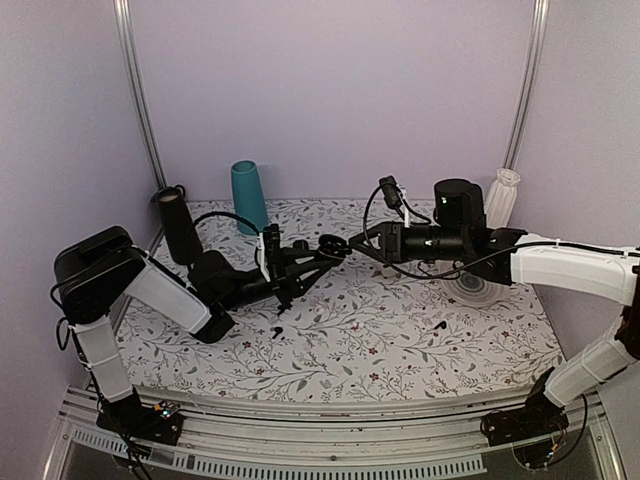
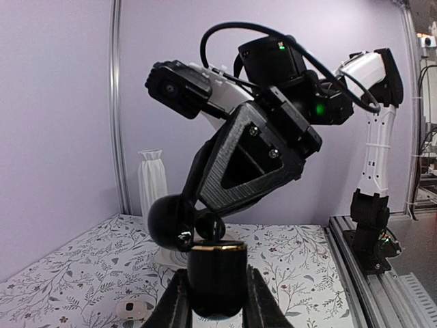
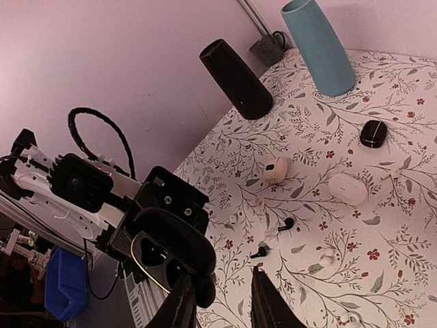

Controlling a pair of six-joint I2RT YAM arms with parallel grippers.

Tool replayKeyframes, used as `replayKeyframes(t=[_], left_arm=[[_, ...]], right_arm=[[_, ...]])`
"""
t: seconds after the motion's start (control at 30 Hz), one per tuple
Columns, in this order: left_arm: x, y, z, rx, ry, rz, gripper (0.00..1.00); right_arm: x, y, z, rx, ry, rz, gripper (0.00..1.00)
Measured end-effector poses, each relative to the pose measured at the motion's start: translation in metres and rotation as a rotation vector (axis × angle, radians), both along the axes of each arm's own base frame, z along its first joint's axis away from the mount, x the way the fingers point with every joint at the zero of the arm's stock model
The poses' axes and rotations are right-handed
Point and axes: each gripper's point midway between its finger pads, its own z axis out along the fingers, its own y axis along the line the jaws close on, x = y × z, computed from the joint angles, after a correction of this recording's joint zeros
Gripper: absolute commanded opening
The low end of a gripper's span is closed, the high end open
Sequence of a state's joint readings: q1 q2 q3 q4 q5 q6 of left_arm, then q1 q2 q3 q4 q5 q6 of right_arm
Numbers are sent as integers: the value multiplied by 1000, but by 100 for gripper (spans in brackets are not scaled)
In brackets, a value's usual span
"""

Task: Insert the wireless bluetooth earbuds into the charging case
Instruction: Insert the right earbud into the right side groove of the charging case, then adjust the right earbud in the right side groove of the charging case.

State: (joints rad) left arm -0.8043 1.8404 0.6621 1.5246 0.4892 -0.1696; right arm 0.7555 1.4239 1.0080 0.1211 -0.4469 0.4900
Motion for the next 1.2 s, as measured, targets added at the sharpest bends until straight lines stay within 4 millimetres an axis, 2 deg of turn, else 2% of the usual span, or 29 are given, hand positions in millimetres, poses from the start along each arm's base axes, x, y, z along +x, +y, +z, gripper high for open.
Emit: replayKeyframes(t=[0.5,0.77,1.0,1.2], left_arm=[[1,1,0,-1,0,6,0],[1,0,0,-1,0,4,0],[1,0,1,-3,-2,4,0],[2,0,3,-7,-4,6,0]], right_arm=[[6,-1,-4,10,58,-63,27],[17,-11,-9,-3,86,-142,28],[16,-3,-25,-32,121,-107,28],[11,4,-21,-28,115,-76,28]])
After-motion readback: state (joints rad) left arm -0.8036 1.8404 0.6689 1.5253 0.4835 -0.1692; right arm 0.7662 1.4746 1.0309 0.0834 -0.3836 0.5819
